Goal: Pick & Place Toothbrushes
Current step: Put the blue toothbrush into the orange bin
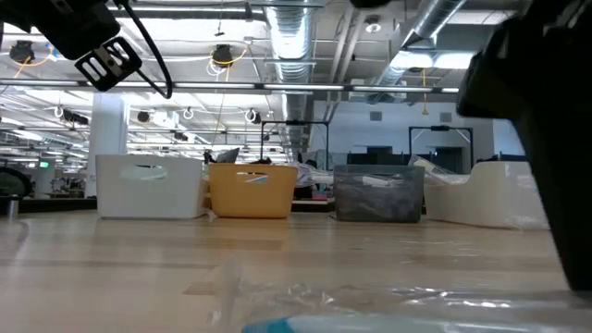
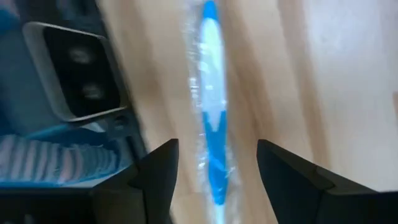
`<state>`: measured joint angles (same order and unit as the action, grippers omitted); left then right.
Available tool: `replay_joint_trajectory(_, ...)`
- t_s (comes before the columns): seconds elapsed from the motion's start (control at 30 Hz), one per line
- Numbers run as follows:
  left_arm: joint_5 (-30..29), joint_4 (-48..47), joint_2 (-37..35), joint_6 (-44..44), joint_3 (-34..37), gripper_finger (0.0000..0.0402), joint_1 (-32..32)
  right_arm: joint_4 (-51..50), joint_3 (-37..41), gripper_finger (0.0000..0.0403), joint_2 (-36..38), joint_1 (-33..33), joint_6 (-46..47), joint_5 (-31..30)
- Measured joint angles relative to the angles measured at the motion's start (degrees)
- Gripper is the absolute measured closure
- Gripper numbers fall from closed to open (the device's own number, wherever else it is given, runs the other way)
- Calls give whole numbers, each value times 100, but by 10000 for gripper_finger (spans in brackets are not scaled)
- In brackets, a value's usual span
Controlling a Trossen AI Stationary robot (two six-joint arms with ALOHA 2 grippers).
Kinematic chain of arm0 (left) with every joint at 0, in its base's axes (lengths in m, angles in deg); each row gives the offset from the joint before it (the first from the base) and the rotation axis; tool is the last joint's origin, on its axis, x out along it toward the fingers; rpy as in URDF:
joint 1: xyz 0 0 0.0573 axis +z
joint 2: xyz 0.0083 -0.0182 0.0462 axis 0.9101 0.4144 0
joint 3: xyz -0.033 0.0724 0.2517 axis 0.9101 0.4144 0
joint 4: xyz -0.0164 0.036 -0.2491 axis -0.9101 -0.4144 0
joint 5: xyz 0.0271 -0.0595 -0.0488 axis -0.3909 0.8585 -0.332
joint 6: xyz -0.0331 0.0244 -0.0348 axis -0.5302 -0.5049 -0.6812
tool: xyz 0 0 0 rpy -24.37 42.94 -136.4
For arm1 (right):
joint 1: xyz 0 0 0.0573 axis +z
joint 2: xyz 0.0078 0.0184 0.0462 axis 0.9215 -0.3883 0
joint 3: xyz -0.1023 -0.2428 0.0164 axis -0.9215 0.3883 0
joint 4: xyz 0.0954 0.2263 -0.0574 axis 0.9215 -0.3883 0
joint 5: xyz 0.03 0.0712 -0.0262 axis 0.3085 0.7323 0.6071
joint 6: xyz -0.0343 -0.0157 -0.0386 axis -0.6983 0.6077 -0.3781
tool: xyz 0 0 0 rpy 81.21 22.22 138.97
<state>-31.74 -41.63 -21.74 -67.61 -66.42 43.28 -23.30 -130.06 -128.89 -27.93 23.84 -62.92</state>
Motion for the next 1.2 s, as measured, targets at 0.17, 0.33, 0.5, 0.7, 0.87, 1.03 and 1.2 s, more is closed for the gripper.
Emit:
replay_joint_trajectory(0.17,0,0,0,2,0,279,-2,394,318,205,8,2,16,-45)
replay_joint_trajectory(0.33,-16,0,0,198,0,279,-2,547,562,225,47,13,-2,-79)
replay_joint_trajectory(0.5,-270,9,0,321,0,279,-2,517,641,267,49,-21,-50,-71)
replay_joint_trajectory(0.7,-601,44,0,321,0,279,0,457,663,373,36,-119,-4,-13)
replay_joint_trajectory(0.87,-834,129,0,320,33,279,-2,455,665,378,28,-167,229,-1)
replay_joint_trajectory(1.03,-1066,780,2,319,561,279,-24,328,600,394,40,-235,273,28)
replay_joint_trajectory(1.2,-1246,2008,2,467,1244,279,-99,-122,256,390,-7,-326,321,-8)
